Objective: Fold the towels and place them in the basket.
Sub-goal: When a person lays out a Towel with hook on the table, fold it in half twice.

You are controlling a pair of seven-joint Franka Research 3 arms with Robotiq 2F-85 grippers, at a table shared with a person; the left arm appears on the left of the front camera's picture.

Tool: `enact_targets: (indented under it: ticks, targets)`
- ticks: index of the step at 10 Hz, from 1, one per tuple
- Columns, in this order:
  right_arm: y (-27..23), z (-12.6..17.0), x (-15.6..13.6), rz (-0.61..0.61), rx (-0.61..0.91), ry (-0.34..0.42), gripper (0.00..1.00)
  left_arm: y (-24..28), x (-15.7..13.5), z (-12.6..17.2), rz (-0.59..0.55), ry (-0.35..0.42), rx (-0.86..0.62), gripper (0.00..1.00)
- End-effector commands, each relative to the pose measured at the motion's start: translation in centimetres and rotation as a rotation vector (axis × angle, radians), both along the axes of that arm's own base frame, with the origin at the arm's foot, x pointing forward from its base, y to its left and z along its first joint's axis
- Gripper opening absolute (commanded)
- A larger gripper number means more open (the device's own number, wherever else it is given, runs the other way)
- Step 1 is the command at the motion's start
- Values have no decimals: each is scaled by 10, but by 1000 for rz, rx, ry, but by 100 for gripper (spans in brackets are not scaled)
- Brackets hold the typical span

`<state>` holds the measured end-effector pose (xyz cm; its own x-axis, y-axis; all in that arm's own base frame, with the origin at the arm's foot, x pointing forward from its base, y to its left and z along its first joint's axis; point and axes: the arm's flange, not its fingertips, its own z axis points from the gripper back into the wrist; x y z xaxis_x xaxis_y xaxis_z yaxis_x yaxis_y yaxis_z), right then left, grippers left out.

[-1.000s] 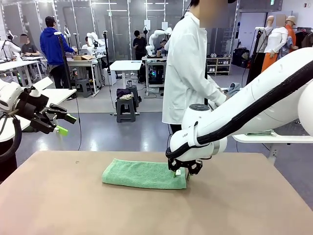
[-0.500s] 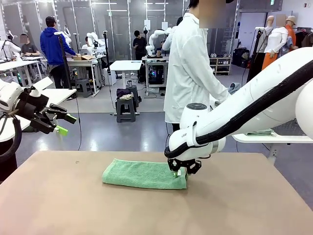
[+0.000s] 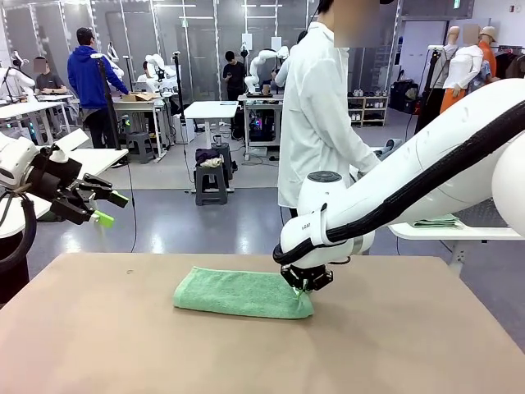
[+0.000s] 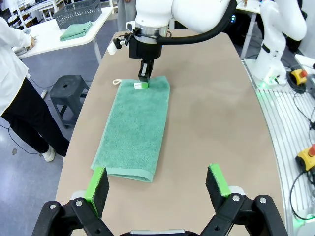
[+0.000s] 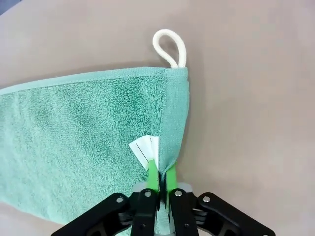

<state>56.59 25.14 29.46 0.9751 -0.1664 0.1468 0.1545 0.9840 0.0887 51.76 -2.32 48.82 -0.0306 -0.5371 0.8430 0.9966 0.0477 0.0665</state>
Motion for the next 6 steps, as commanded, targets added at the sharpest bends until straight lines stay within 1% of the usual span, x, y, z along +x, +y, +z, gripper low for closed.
enact_targets:
  ticks: [1,2,3,4,6]
  targets:
    - [1,-8,1,-37,-55,16,0,0,-1,2,-9,-16,1,100]
    - [-4,-6,2,-9,-64,7,0,0,-1,2,-9,-16,1,100]
    - [-19,-3,4,64,-92,-4,0,0,-1,2,-9,-16,1,100]
    - [-40,3,3,97,-108,-7,0,0,-1,2,-9,-16,1,100]
    - [-67,15,-5,117,-130,-25,0,0,-1,2,-9,-16,1,100]
